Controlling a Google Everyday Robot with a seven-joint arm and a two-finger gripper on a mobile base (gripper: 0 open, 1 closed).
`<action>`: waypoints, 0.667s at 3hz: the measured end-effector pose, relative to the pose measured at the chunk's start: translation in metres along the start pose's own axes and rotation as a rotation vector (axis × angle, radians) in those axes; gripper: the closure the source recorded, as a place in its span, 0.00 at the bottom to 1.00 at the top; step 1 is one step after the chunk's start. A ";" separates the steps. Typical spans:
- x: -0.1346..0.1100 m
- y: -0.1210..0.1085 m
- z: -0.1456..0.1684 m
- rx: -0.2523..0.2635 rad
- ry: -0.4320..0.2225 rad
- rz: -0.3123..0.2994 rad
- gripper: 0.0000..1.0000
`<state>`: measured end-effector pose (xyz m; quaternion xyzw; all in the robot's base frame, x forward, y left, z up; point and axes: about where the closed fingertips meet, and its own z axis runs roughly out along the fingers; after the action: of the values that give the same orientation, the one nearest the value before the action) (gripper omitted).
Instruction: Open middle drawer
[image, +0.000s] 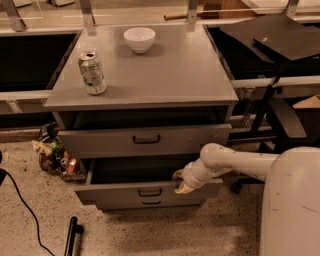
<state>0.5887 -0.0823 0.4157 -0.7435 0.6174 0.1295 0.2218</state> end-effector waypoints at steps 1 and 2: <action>-0.002 -0.001 -0.003 0.000 0.000 0.000 1.00; -0.002 -0.001 -0.003 0.000 0.000 0.000 0.81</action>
Offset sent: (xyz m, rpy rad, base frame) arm 0.0000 0.0000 0.0033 0.0000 0.0000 0.0000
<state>0.5887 -0.0822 0.4192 -0.7435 0.6174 0.1295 0.2218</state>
